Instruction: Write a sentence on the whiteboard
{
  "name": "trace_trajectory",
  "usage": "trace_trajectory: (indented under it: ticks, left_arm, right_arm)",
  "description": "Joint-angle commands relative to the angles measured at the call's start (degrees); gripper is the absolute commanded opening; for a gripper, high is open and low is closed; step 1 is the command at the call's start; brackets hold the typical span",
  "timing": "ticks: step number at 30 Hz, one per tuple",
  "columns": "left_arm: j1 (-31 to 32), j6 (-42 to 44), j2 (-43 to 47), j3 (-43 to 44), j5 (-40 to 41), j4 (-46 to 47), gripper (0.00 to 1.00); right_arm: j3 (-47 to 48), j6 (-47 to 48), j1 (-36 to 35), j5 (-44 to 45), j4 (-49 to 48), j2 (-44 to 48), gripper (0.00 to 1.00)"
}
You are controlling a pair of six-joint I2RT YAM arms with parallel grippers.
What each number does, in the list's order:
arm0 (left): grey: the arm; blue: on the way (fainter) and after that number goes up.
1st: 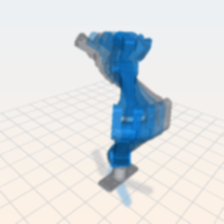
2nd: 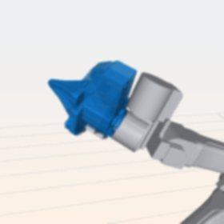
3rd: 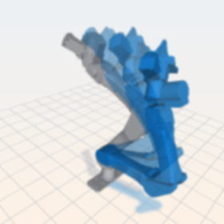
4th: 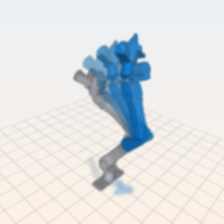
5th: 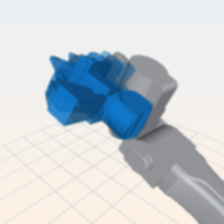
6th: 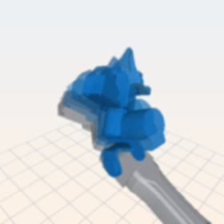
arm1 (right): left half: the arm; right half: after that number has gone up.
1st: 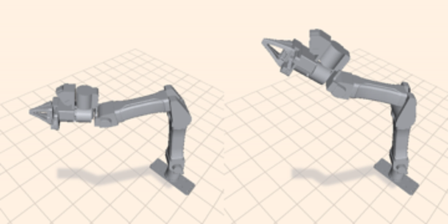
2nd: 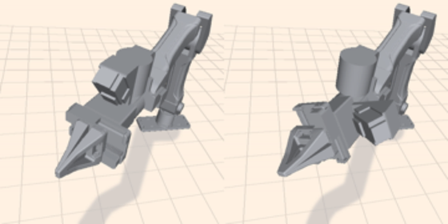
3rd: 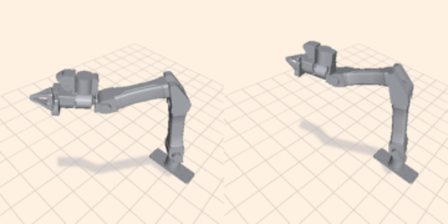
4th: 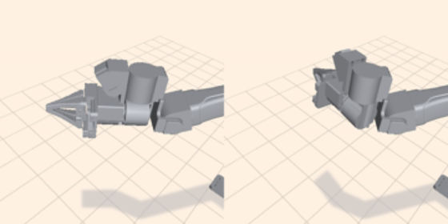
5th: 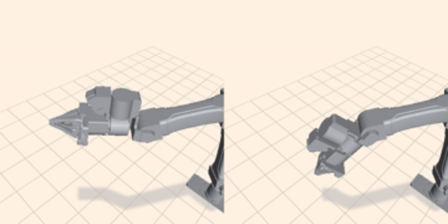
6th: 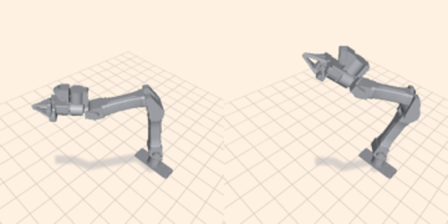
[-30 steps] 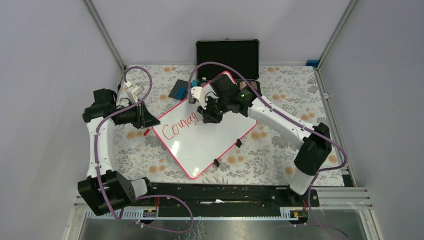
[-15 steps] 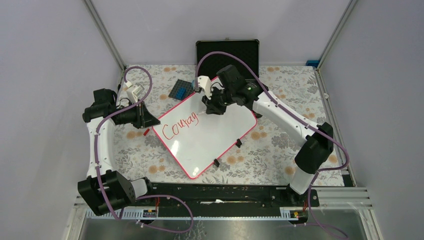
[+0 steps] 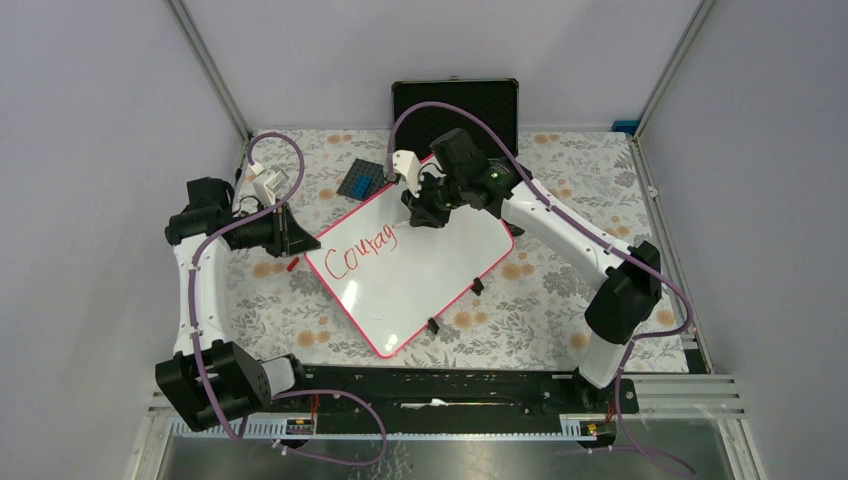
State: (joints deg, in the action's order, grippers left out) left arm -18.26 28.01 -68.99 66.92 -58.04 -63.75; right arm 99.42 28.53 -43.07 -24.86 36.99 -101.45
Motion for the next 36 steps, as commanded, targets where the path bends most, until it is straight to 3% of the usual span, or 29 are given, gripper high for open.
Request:
trace_trajectory:
  ticks: [1, 36]
  left_arm:
    - [0.3, 1.2, 0.6, -1.0, 1.2, 0.6, 0.00]
    - [0.4, 1.4, 0.1, -0.8, 1.2, 0.7, 0.00]
  right_arm:
    - [2.0, 0.6, 0.1, 0.6, -0.3, -0.5, 0.00]
    - [4.4, 1.0, 2.1, 2.3, -0.3, -2.7, 0.00]
